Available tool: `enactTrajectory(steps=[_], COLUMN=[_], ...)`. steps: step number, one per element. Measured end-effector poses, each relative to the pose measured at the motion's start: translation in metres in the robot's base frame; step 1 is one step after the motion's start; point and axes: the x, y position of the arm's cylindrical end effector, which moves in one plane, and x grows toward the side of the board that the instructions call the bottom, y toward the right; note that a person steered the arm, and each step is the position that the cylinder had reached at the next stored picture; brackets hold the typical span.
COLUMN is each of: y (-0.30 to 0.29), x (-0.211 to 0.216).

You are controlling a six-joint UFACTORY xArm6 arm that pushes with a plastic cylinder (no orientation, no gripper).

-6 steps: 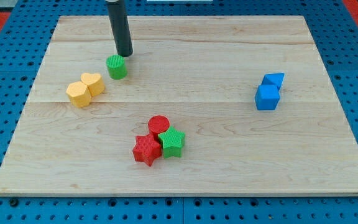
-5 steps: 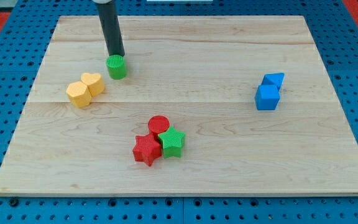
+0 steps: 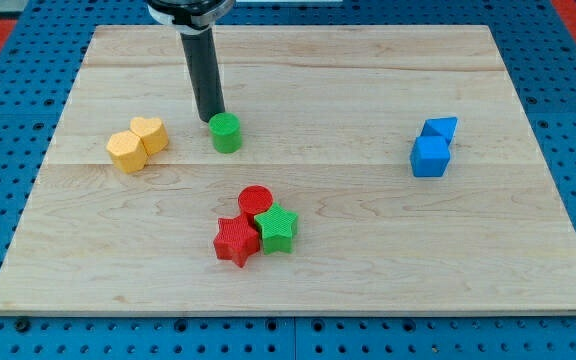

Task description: Place the green circle on top of red circle

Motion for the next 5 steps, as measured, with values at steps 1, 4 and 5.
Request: enactTrajectory(steps=[1, 4, 5], y=[0.000, 0.013, 0.014], x=[0.000, 0.054, 0.044])
